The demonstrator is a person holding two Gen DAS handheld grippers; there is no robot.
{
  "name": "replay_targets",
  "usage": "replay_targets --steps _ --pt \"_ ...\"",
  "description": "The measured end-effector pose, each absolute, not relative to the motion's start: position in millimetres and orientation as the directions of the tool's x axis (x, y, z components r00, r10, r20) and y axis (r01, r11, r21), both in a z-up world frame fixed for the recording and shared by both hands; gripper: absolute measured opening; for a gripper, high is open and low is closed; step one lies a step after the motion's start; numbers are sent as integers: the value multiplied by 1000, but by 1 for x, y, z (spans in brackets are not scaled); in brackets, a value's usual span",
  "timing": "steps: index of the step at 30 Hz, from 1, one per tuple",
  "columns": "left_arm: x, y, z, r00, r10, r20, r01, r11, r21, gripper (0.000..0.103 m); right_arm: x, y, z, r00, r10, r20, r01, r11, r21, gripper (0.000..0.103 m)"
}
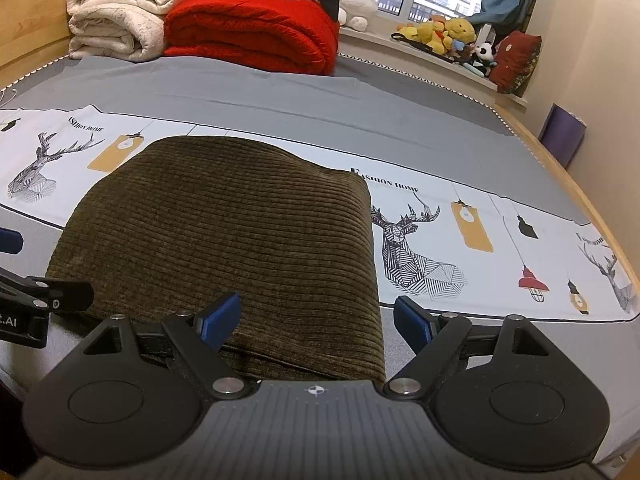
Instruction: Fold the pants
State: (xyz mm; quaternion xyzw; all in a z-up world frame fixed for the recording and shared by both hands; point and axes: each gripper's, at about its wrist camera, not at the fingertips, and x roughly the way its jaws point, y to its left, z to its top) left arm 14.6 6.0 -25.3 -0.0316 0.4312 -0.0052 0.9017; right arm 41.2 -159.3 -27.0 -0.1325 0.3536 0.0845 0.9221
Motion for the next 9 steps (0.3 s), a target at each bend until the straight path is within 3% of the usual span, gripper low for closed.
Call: replay_targets --steps 9 --pt "13 5 -26 633 -47 -772 -1 998 -61 103 41 -159 -27 736 62 -675 -252 950 -187 85"
